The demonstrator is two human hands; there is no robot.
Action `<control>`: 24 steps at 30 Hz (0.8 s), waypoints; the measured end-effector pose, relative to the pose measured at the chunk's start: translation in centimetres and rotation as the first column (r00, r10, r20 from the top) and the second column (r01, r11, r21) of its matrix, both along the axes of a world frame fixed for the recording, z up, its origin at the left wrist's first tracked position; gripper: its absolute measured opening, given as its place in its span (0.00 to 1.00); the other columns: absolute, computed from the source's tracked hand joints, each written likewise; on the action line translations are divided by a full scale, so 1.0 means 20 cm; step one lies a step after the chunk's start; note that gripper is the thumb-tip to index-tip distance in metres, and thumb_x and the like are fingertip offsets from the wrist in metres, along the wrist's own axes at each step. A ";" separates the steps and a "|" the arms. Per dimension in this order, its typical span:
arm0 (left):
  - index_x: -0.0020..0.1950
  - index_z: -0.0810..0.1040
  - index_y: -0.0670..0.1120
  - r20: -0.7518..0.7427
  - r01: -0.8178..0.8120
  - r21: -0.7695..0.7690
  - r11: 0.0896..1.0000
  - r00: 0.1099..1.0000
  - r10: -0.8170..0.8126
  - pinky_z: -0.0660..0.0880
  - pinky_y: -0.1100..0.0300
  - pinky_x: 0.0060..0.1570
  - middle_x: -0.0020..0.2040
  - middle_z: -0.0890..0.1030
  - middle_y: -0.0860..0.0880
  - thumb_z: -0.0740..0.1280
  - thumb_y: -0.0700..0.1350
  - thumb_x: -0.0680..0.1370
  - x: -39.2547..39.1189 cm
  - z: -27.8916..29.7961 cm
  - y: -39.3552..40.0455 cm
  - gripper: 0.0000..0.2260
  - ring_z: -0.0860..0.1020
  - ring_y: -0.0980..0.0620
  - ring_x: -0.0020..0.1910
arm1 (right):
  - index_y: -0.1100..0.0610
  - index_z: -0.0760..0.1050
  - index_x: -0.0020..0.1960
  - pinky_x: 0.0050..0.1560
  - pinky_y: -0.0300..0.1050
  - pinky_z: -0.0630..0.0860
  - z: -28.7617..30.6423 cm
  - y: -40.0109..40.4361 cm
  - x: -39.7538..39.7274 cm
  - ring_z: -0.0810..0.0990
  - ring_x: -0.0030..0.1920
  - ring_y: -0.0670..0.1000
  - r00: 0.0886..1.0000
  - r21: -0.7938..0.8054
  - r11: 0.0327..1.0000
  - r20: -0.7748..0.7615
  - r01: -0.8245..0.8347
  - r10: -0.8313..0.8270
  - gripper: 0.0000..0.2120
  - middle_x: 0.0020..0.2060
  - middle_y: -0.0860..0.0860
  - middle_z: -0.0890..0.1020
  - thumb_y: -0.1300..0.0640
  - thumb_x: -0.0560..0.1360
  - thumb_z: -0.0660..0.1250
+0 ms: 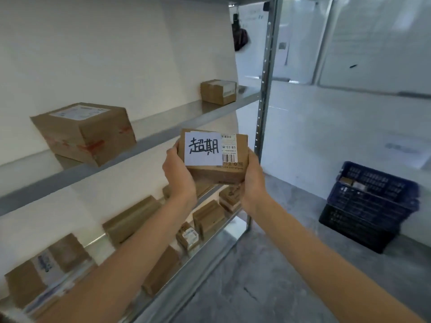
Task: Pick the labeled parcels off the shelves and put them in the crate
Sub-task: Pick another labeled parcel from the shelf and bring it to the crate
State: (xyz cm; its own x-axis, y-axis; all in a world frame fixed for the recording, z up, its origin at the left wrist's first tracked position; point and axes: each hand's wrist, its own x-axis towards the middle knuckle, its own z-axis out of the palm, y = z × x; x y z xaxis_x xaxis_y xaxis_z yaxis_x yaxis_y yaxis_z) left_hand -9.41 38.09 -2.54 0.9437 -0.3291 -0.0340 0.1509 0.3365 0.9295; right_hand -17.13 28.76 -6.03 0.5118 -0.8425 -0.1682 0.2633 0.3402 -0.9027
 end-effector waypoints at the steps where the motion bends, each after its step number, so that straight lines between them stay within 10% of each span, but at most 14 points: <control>1: 0.53 0.80 0.48 -0.001 0.056 0.045 0.997 0.998 -0.056 0.75 0.63 0.36 0.44 0.84 0.49 0.52 0.52 0.82 -0.04 -0.05 -0.09 0.18 0.81 0.54 0.40 | 0.50 0.80 0.53 0.56 0.50 0.80 -0.04 -0.08 -0.07 0.84 0.51 0.52 1.000 0.029 0.999 -0.002 0.019 -0.019 0.19 0.44 0.50 0.86 0.44 0.82 0.53; 4: 0.46 0.79 0.52 -0.007 0.269 0.176 0.947 0.962 -0.272 0.78 0.58 0.46 0.46 0.84 0.49 0.50 0.53 0.83 -0.12 -0.23 -0.35 0.18 0.82 0.51 0.46 | 0.51 0.79 0.48 0.35 0.40 0.81 -0.14 -0.27 -0.26 0.84 0.37 0.49 0.991 0.062 0.990 -0.051 0.128 -0.125 0.18 0.40 0.51 0.85 0.46 0.82 0.53; 9: 0.47 0.79 0.46 -0.002 0.477 0.342 0.809 0.862 -0.507 0.72 0.64 0.40 0.45 0.83 0.49 0.52 0.49 0.83 -0.21 -0.45 -0.77 0.17 0.79 0.51 0.44 | 0.51 0.80 0.54 0.58 0.55 0.78 -0.32 -0.56 -0.48 0.83 0.46 0.53 0.941 0.115 0.945 -0.189 0.305 -0.281 0.20 0.45 0.51 0.86 0.44 0.81 0.52; 24: 0.51 0.77 0.48 -0.137 0.770 0.457 0.445 0.555 -0.820 0.71 0.55 0.46 0.50 0.82 0.46 0.54 0.52 0.80 -0.67 -0.84 -1.75 0.14 0.78 0.48 0.46 | 0.48 0.78 0.52 0.63 0.58 0.76 -0.66 -1.26 -1.00 0.82 0.56 0.56 0.749 0.216 0.732 -0.364 0.647 -0.554 0.17 0.55 0.53 0.83 0.40 0.81 0.55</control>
